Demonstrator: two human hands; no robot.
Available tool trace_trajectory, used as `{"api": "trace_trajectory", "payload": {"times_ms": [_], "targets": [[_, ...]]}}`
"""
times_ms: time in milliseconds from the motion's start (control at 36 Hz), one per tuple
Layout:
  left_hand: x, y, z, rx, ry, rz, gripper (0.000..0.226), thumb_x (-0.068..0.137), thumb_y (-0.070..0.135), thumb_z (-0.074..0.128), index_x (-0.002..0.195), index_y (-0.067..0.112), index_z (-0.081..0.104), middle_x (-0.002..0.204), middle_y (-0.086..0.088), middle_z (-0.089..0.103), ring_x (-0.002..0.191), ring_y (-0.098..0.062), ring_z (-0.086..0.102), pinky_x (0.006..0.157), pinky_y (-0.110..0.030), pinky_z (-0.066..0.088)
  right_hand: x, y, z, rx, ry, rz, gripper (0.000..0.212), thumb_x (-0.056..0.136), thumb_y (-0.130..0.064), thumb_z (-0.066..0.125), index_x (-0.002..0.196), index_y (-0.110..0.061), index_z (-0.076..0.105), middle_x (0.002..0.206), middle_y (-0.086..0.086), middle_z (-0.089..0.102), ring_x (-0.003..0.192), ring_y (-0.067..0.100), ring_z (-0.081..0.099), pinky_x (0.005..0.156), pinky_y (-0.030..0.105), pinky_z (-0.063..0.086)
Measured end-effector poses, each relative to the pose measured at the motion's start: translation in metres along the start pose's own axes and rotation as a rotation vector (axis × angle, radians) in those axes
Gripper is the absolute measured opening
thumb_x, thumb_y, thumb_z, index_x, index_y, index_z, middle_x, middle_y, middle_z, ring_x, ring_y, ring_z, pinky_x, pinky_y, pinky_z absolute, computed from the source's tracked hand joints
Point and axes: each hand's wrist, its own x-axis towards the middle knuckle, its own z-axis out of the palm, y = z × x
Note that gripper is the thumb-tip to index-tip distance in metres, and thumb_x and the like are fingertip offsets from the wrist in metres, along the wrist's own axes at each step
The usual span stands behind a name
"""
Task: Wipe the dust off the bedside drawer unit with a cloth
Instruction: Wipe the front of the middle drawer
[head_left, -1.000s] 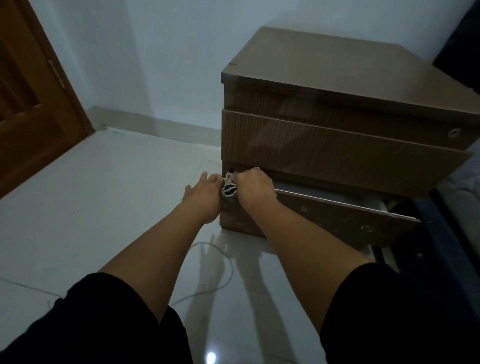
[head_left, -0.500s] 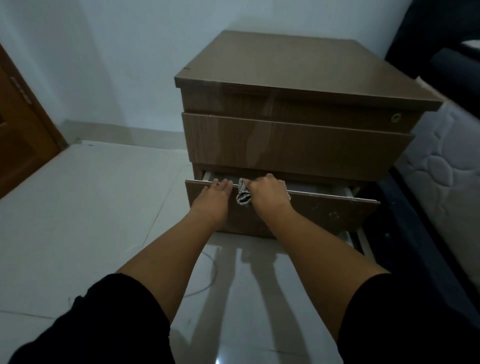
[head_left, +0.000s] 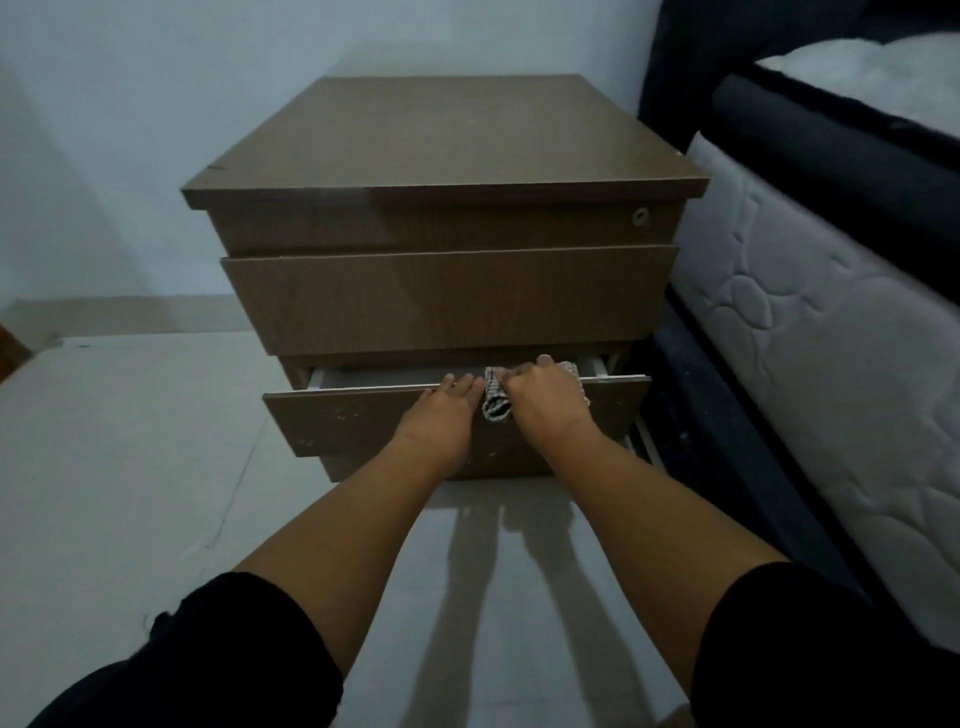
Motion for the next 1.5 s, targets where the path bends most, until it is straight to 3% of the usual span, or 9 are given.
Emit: {"api": "trace_trajectory", "payload": {"times_ms": [361, 694, 833, 972, 1167, 1278, 1500], "targets": [[0.016, 0.045, 0.003, 0.050, -0.009, 0.058, 0.075, 0.093, -0.001, 0.044, 0.154, 0.015, 0.004, 0.162, 0.000, 0.001, 0.150, -0.021, 0.002, 0.121, -0.037, 0.015, -0.031, 0.065, 0.005, 0.051, -0.005, 0.151, 0.040, 0.094, -0.005, 0.041, 0.134, -0.005, 0.045, 0.119, 0.017, 0.058, 0.112, 0.031, 0.049, 0.087, 0.037, 0.046], [0.021, 0.045, 0.008, 0.190, -0.016, 0.045, 0.073, 0.096, 0.002, 0.040, 0.154, 0.013, -0.002, 0.162, -0.002, -0.004, 0.150, -0.025, -0.002, 0.122, -0.043, 0.014, -0.049, 0.075, 0.000, 0.174, 0.027, 0.392, 0.031, 0.093, -0.002, 0.047, 0.123, -0.003, 0.052, 0.121, 0.016, 0.054, 0.111, 0.029, 0.050, 0.083, 0.033, 0.048], [0.030, 0.046, 0.013, 0.151, 0.006, -0.048, 0.076, 0.096, 0.008, 0.043, 0.154, 0.018, -0.005, 0.162, -0.002, -0.007, 0.150, -0.027, -0.007, 0.120, -0.049, 0.011, -0.057, 0.070, 0.005, 0.210, 0.014, 0.390, 0.036, 0.090, -0.005, 0.053, 0.126, -0.006, 0.050, 0.124, 0.015, 0.053, 0.113, 0.028, 0.050, 0.086, 0.033, 0.048], [0.040, 0.048, 0.027, 0.134, 0.047, -0.111, 0.084, 0.096, 0.020, 0.050, 0.152, 0.017, -0.013, 0.161, -0.004, -0.014, 0.149, -0.029, -0.010, 0.121, -0.047, 0.011, -0.057, 0.073, 0.008, 0.241, 0.040, 0.393, 0.028, 0.089, -0.004, 0.053, 0.116, -0.005, 0.056, 0.117, 0.014, 0.058, 0.109, 0.028, 0.053, 0.083, 0.031, 0.047], [0.047, 0.041, 0.035, 0.110, 0.067, -0.108, 0.086, 0.095, 0.017, 0.049, 0.151, 0.014, -0.016, 0.159, -0.004, -0.021, 0.148, -0.026, -0.017, 0.121, -0.047, 0.007, -0.048, 0.076, 0.004, 0.298, 0.050, 0.410, 0.033, 0.086, -0.001, 0.054, 0.119, -0.006, 0.056, 0.117, 0.015, 0.058, 0.106, 0.028, 0.055, 0.082, 0.032, 0.046], [0.049, 0.037, 0.032, 0.079, 0.027, -0.089, 0.085, 0.093, 0.004, 0.045, 0.152, 0.014, -0.015, 0.159, -0.003, -0.023, 0.147, -0.025, -0.020, 0.121, -0.049, 0.006, -0.042, 0.074, -0.001, 0.322, 0.052, 0.415, 0.039, 0.084, -0.006, 0.060, 0.123, -0.008, 0.055, 0.121, 0.014, 0.057, 0.109, 0.029, 0.055, 0.086, 0.033, 0.047], [0.033, 0.021, 0.003, -0.030, -0.056, -0.055, 0.080, 0.093, 0.004, 0.042, 0.153, 0.012, -0.010, 0.161, -0.003, -0.017, 0.150, -0.020, -0.011, 0.121, -0.041, 0.006, -0.038, 0.054, -0.013, 0.395, 0.103, 0.421, 0.036, 0.081, -0.007, 0.063, 0.117, -0.010, 0.060, 0.114, 0.013, 0.061, 0.103, 0.027, 0.059, 0.083, 0.033, 0.049]]}}
